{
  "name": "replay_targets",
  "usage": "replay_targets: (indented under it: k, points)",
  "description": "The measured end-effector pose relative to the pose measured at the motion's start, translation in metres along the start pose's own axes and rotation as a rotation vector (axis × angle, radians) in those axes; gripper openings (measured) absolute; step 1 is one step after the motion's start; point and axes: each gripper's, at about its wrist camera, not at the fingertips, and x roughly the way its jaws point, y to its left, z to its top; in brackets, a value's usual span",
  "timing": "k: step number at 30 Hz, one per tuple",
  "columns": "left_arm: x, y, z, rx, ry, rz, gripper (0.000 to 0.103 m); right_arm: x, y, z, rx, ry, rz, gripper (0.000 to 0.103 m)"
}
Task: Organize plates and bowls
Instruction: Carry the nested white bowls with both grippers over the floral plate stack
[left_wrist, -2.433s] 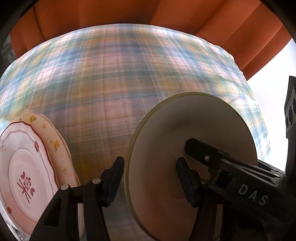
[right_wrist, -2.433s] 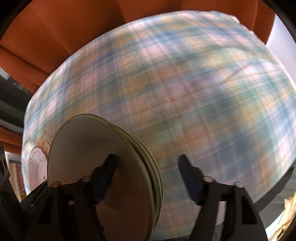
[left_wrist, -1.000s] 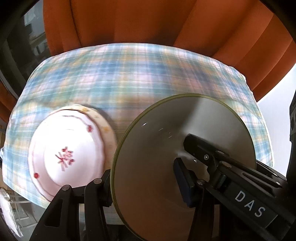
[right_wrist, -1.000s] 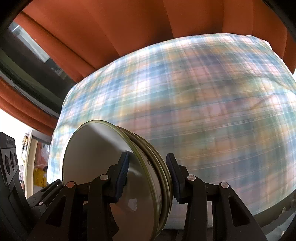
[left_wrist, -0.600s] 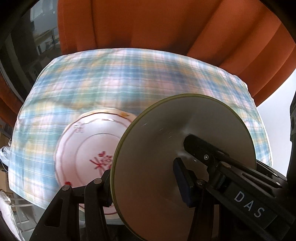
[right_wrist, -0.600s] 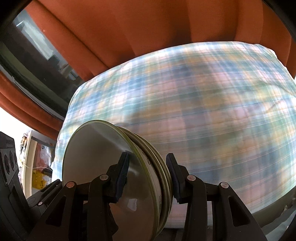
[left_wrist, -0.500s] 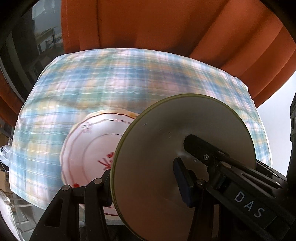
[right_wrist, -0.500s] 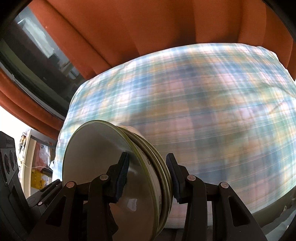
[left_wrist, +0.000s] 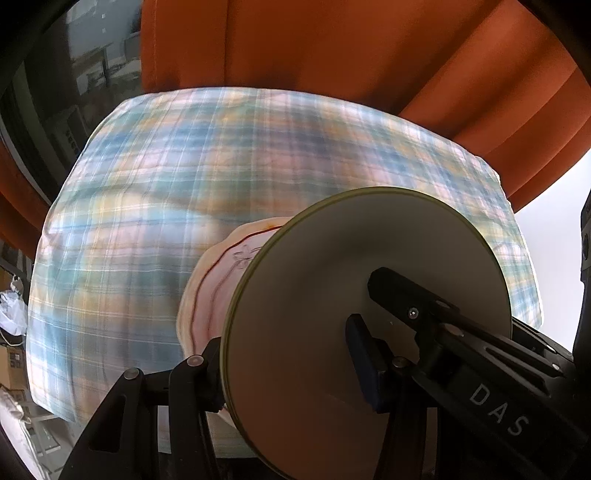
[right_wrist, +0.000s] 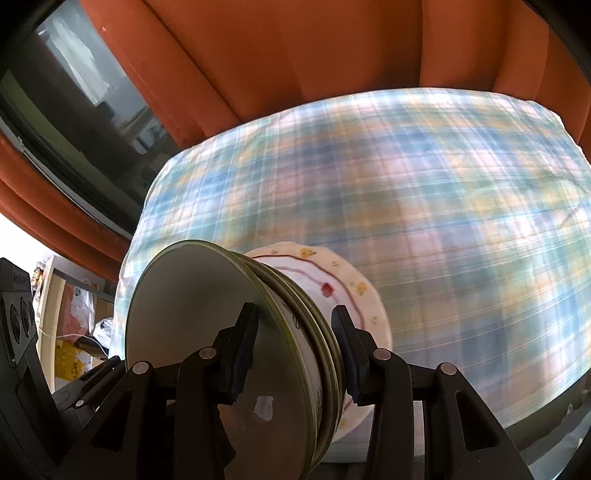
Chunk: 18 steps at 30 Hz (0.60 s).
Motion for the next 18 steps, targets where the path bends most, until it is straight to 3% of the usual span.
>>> replay_targets:
  k: [18]
  points:
    - [0.027,0.036,0.005,-0.042,0.090,-0.074,0.053,0.033,0.027,0.000,0.008,0.066,-0.087,0.045]
